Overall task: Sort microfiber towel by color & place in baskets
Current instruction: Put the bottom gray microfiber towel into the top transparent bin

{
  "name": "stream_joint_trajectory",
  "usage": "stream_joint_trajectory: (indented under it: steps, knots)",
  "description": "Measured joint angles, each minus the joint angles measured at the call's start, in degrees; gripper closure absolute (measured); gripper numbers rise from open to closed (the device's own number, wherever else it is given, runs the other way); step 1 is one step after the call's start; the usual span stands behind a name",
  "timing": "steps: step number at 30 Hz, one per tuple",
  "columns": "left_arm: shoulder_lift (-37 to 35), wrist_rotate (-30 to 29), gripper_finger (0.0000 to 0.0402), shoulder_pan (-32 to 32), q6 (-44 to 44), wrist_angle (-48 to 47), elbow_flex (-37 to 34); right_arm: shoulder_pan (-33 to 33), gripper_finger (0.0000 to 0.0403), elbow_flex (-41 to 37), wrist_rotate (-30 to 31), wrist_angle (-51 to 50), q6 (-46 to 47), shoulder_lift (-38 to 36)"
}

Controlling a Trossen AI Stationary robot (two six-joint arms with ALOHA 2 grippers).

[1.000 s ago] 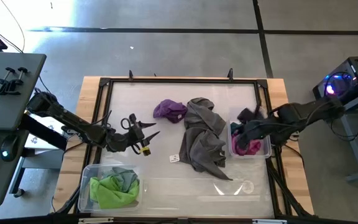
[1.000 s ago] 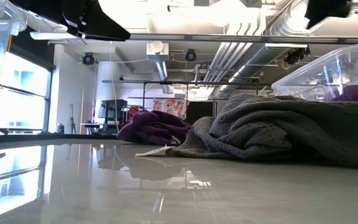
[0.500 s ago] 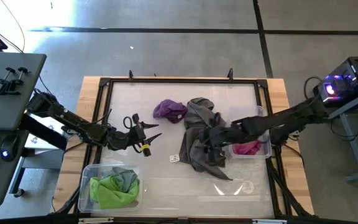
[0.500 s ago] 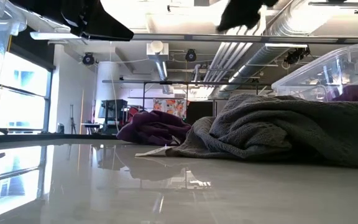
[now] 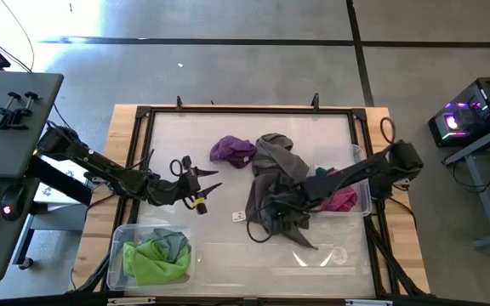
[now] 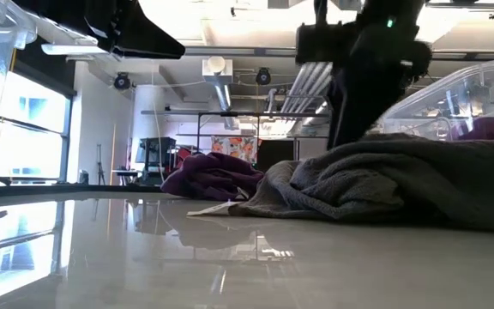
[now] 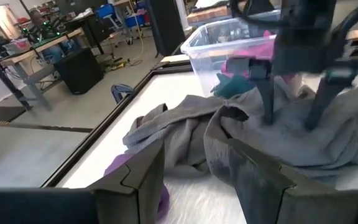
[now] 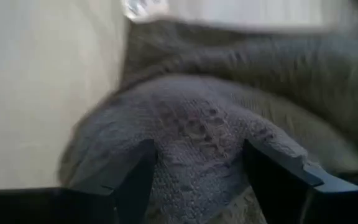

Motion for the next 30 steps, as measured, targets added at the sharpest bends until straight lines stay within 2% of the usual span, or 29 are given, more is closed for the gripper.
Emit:
stream_joint_trajectory:
  steps: [5, 8, 10, 14, 15, 18, 21, 23, 28, 30]
  knots:
    - [0.1, 0.0, 0.0236, 0.6, -0.3, 0.1, 0.0, -0.1, 0.0206, -0.3, -0.9, 0.1, 3.7, 5.7]
    - [0.1, 0.0, 0.0236, 0.9, -0.9, -0.1, 0.0, -0.6, 0.0239, -0.1, -5.4, 1.3, 3.6, 9.1]
    - [0.1, 0.2, 0.0236, 0.8, -1.2, -0.2, 0.0, -0.8, 0.0275, 0.0, -7.4, 3.3, 4.1, 10.6]
    - [0.5, 1.4, 0.0236, 0.7, -1.9, -0.3, 0.0, -0.4, 0.0369, 0.0, -7.4, 6.0, 5.3, 10.7]
    - [0.5, 1.5, 0.0236, 0.7, -1.9, -0.3, 0.0, 0.0, 0.0379, 0.1, -6.9, 6.2, 5.3, 10.1]
    - [0.8, 1.5, 0.0236, 0.7, -1.6, -0.2, 0.0, 2.3, 0.0376, 2.4, -3.2, 4.9, 7.0, 7.8]
    - [0.8, 1.5, 0.0236, 0.7, -1.0, 0.2, 0.0, 6.5, 0.0377, 7.8, 3.8, 0.4, 7.3, 3.2]
    - [0.8, 1.5, 0.0236, 0.7, -1.1, 0.1, 0.0, 10.0, 0.0379, 12.9, 11.4, -5.3, 7.3, 0.0]
    - [0.8, 1.5, 0.0236, 0.7, -1.5, 0.1, 0.0, 19.7, 0.0379, 28.3, 40.4, -24.6, 10.0, -3.0]
    - [0.8, 1.5, 0.0236, 0.7, -1.6, 0.1, 0.0, 22.9, 0.0379, 34.9, 49.2, -32.7, 12.0, -3.6]
